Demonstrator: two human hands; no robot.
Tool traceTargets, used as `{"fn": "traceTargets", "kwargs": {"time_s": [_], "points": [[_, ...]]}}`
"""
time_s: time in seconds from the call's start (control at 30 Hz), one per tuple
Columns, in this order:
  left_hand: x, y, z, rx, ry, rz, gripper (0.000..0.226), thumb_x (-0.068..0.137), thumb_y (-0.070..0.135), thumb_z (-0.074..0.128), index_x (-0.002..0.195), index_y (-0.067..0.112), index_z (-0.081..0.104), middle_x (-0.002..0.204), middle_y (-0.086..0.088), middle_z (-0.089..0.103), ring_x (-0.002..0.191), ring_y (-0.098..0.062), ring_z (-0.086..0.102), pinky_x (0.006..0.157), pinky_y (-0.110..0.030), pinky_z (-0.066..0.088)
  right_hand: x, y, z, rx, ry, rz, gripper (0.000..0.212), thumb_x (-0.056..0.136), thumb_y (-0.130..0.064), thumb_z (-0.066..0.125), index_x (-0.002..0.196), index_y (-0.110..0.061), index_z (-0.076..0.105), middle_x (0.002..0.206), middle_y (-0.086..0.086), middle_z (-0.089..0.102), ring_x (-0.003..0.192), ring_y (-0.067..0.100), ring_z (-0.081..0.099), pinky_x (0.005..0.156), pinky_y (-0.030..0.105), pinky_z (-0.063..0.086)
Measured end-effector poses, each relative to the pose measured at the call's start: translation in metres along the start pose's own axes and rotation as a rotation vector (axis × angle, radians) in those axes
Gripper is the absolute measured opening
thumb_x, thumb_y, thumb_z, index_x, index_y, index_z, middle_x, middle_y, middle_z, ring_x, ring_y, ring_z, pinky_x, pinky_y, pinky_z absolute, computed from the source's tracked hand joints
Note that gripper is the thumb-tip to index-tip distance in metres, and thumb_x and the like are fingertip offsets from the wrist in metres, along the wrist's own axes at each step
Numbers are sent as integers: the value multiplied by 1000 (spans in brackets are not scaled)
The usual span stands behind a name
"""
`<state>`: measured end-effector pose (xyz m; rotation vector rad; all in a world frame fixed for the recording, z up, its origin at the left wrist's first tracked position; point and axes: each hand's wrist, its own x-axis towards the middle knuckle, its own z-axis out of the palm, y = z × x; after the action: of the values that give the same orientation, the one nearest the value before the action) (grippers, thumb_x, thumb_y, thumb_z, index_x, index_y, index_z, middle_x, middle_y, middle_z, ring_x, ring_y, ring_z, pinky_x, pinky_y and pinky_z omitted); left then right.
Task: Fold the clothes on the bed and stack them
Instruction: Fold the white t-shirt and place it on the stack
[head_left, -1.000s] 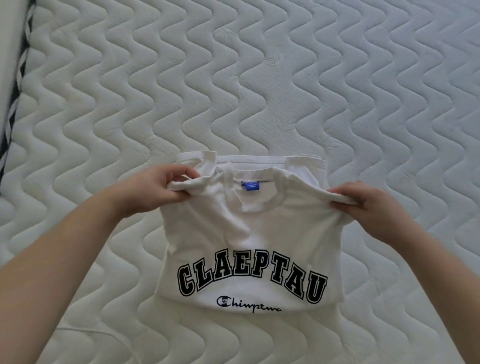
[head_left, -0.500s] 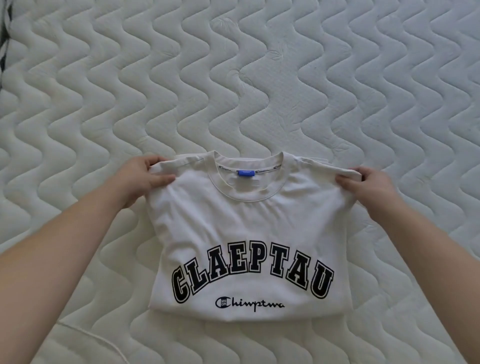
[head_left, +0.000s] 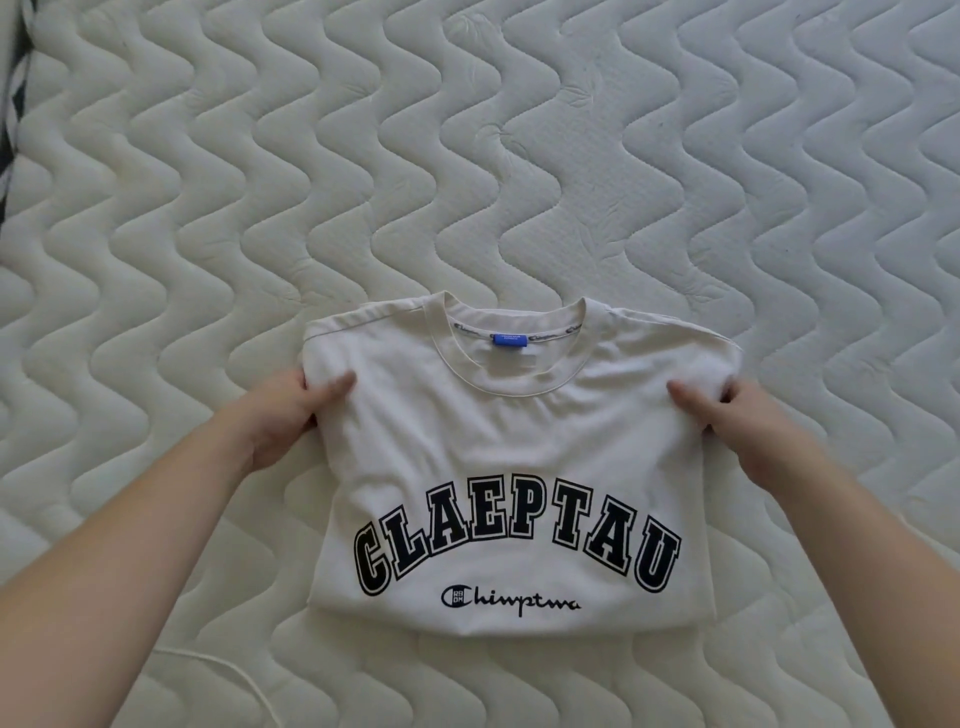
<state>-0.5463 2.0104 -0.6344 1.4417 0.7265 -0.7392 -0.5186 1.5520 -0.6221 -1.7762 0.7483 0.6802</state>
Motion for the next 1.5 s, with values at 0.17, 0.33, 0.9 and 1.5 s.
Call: {"fn": "traceTargets", "kwargs": {"time_s": [0.17,0.33,0.9,1.5], "points": [[-9,-1,-6,142,24,87,53,73,24,79,121,31,59,112,8,72,103,-14,68,80,-36,56,0,4,-7,-129,155,-143,53,71,-32,86,117,-15,65,108,0,71,97,18,68,88,37,53],[2,8,-1,370,243,286,36,85,26,75,116,33,60,106,11,67,89,-3,64,69,-21,52,4,5,-2,-279,367,-264,45,76,-39,81,113,-18,63,102,-2,68,90,18,62,75,30,44],[25,36,10,71,156,319,9,98,23,59,99,24,68,82,8,66,73,-4,58,61,-16,43,11,-3,-4,408,118,-175,16,97,-28,59,104,-20,70,95,-4,72,83,7,67,76,21,57],[5,-4,25,288,55,-8,38,63,21,90,92,22,66,85,10,75,73,-1,71,61,-17,54,-9,22,10,-118,-10,-57,60,66,-30,90,118,-20,63,106,-5,72,90,11,71,76,30,57]]}}
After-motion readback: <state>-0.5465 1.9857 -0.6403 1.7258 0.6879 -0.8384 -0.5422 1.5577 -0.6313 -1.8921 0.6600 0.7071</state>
